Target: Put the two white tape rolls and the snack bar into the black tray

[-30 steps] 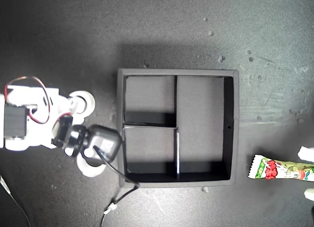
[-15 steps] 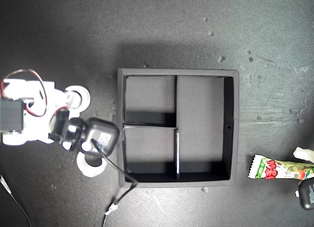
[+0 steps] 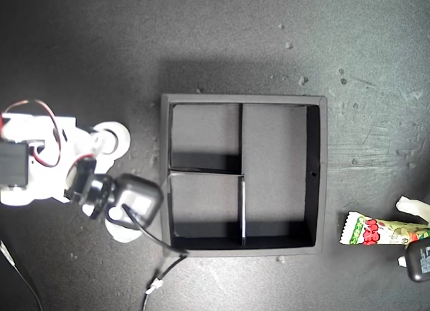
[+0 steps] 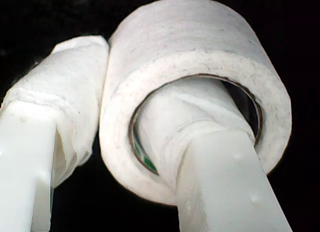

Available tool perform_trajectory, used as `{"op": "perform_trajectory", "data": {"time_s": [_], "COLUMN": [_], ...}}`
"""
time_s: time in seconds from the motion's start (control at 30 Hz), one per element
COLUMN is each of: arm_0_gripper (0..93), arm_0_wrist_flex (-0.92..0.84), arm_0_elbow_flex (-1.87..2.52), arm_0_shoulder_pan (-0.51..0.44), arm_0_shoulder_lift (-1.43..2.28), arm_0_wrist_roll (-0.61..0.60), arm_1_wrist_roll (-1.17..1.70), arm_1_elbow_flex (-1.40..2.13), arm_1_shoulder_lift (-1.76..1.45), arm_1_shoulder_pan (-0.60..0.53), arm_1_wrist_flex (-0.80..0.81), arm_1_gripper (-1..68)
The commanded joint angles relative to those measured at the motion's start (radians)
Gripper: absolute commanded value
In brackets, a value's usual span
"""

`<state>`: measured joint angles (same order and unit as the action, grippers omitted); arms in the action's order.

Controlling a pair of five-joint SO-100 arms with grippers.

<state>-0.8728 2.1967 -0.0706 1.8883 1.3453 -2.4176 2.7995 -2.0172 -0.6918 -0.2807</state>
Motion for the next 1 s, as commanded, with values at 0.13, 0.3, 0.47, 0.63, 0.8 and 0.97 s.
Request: {"op": "perform_trajectory", "data": {"time_s": [0.13,0.3,0.47,0.63,0.8,0.97], "arm_0_gripper": [0.0,0.0,0.0,0.0,0.0,0.0], "arm_0_wrist_flex": [0.014,0.020,0.020,0.020,-0.002,-0.071], "arm_0_elbow_flex": [-0.064,-0.071,-0.071,-0.071,-0.077,-0.137], "arm_0_shoulder_pan": [-0.012,-0.012,-0.012,-0.014,-0.003,0.020], "arm_0_shoulder_lift": [0.029,0.017,0.017,0.057,0.172,0.258], "arm_0_wrist_roll": [-0.032,-0.041,-0.043,-0.044,-0.061,-0.086], "arm_1_wrist_roll": [0.249,0.262,0.305,0.462,0.680,0.842], "arm_1_elbow_flex": [0.028,0.032,0.021,-0.031,-0.235,-0.503], "arm_1_shoulder_lift": [0.009,0.006,-0.005,-0.123,-0.225,-0.227], "arm_1_shoulder_pan": [0.075,0.080,0.086,0.150,0.314,0.454], "arm_1_wrist_flex": [0.005,0.005,0.018,-0.080,-0.431,-0.716], "arm_1_gripper": [-0.1,-0.1,-0.1,-0.2,-0.2,-0.2]}}
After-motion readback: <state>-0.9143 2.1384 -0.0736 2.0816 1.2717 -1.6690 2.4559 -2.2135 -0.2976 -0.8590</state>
